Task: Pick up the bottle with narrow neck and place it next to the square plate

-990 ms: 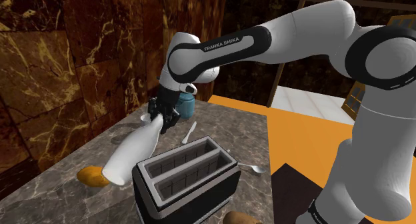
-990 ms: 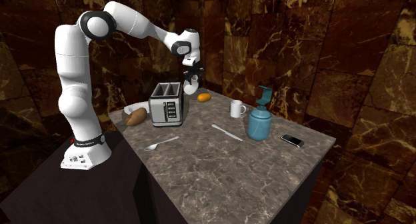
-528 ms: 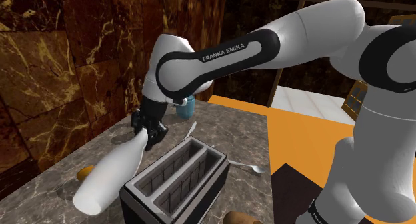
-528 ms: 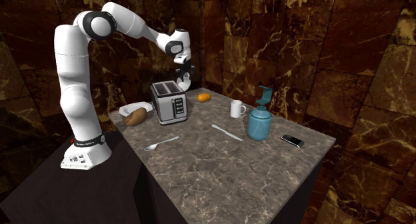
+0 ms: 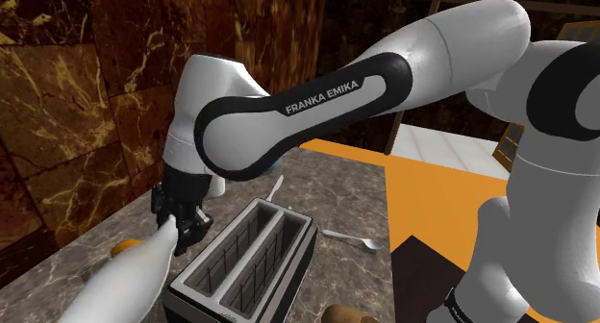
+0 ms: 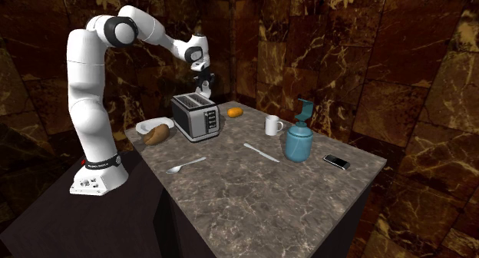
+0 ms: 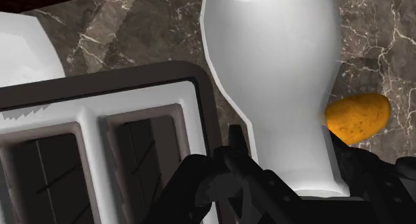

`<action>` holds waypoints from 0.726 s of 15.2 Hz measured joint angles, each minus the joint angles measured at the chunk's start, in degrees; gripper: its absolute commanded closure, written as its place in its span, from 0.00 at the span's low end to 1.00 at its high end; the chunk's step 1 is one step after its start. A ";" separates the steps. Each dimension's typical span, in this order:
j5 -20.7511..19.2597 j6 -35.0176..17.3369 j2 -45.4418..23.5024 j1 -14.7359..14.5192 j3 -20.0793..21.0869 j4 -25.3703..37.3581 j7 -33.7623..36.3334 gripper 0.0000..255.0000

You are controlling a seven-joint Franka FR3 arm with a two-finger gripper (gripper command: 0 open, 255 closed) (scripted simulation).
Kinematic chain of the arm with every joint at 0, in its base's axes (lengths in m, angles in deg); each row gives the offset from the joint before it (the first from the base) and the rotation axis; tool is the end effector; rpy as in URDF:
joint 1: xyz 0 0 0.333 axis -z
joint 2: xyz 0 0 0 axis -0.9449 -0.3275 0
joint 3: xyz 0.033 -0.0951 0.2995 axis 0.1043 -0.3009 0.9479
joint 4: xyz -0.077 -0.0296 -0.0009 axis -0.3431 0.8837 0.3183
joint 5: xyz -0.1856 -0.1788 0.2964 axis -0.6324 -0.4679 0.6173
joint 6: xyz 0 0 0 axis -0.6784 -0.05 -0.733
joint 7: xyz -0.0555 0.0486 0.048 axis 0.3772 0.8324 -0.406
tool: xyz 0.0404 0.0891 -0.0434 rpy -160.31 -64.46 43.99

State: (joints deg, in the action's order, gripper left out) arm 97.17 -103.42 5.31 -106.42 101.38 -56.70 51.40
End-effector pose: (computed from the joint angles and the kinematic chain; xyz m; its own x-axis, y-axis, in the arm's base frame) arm 0.4241 0.4781 0.4300 0.3240 -0.9058 -0.2731 -0.9457 -0.3019 -0.1206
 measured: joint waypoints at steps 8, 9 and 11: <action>-6.72 -1.18 -4.52 -5.58 0.74 5.00 9.98 1.00; -7.62 -1.87 -4.96 -5.50 0.79 4.75 10.15 1.00; -8.45 -3.04 -5.31 -5.16 1.19 3.92 10.52 1.00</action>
State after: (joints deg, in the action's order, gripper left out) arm 88.72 -106.46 0.00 -111.58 102.56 -52.78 61.92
